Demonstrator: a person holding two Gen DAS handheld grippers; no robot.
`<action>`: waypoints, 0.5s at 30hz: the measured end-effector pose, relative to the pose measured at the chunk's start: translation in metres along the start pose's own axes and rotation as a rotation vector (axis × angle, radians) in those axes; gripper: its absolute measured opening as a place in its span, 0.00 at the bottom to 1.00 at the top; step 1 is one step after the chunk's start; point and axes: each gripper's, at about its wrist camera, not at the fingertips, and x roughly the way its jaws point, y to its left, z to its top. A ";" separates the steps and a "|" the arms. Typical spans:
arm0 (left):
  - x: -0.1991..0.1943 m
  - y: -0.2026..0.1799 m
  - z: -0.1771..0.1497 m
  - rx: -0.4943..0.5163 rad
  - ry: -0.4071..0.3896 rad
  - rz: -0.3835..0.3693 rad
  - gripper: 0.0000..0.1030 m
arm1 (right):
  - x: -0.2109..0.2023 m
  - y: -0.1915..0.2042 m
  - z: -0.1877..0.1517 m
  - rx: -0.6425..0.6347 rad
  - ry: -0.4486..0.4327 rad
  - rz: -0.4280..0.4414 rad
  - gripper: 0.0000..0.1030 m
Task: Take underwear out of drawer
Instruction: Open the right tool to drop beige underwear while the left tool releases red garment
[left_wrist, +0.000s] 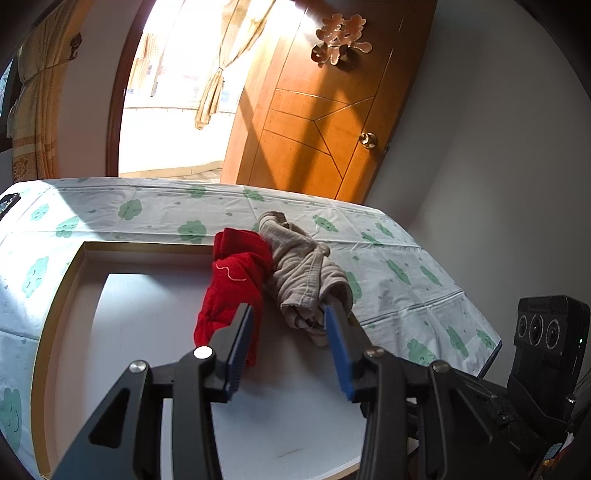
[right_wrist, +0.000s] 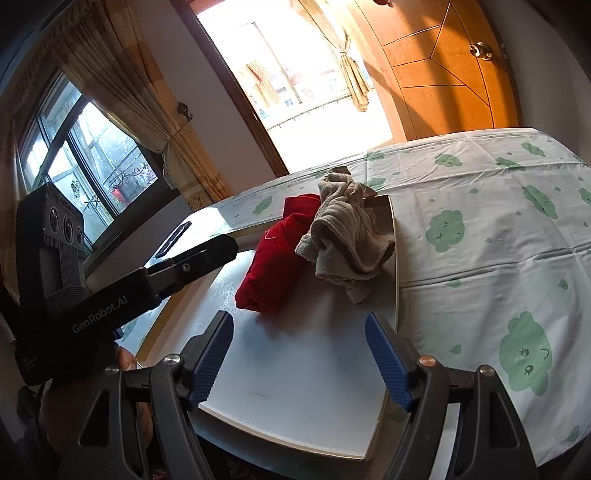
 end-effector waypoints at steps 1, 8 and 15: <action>-0.002 -0.001 -0.003 0.000 -0.001 -0.003 0.39 | -0.001 0.001 -0.004 -0.001 0.000 0.005 0.74; -0.024 -0.009 -0.024 0.028 -0.020 -0.027 0.39 | -0.021 0.008 -0.034 -0.019 -0.012 0.029 0.74; -0.051 -0.018 -0.043 0.064 -0.038 -0.057 0.39 | -0.042 0.010 -0.063 -0.050 -0.040 0.005 0.75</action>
